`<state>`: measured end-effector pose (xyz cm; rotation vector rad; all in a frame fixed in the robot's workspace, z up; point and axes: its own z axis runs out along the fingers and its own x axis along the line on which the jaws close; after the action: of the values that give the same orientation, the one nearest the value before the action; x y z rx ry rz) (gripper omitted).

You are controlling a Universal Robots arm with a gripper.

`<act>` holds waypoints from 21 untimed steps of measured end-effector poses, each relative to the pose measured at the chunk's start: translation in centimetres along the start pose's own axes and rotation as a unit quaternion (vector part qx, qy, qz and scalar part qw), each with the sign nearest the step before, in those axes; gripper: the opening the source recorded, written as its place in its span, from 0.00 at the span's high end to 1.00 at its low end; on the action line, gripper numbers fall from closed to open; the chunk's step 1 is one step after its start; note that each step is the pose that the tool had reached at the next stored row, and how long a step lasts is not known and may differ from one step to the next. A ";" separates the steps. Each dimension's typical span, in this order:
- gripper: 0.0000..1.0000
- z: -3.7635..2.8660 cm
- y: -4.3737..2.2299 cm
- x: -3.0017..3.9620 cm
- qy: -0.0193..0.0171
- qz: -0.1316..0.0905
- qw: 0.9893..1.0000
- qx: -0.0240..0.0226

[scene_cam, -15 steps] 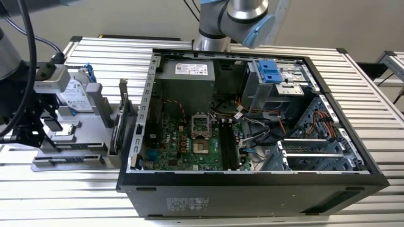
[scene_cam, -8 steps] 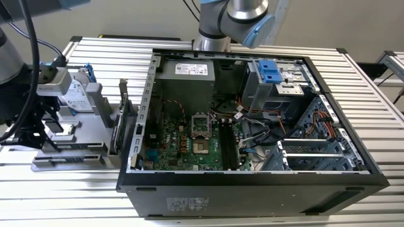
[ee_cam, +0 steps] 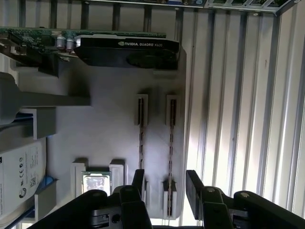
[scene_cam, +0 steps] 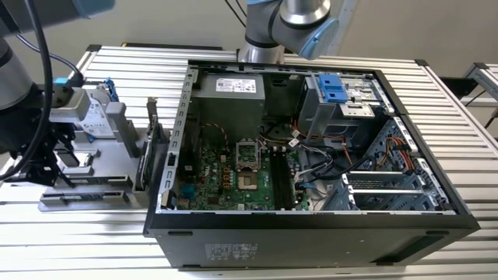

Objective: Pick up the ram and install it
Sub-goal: 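Pick up the ram and move it above insertion slot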

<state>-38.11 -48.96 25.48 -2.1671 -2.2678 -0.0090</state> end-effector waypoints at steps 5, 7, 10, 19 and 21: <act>0.00 0.60 0.00 -0.01 0.000 -0.001 1.000 0.000; 0.00 0.81 0.00 -0.01 0.000 -0.001 1.000 0.000; 0.00 1.02 0.03 -0.02 0.000 -0.002 1.000 0.000; 0.00 1.12 0.06 -0.03 0.000 -0.006 1.000 0.001; 0.00 1.12 0.06 -0.03 0.000 -0.007 1.000 0.001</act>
<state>-38.05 -48.98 24.35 -2.1513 -2.2809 -0.0069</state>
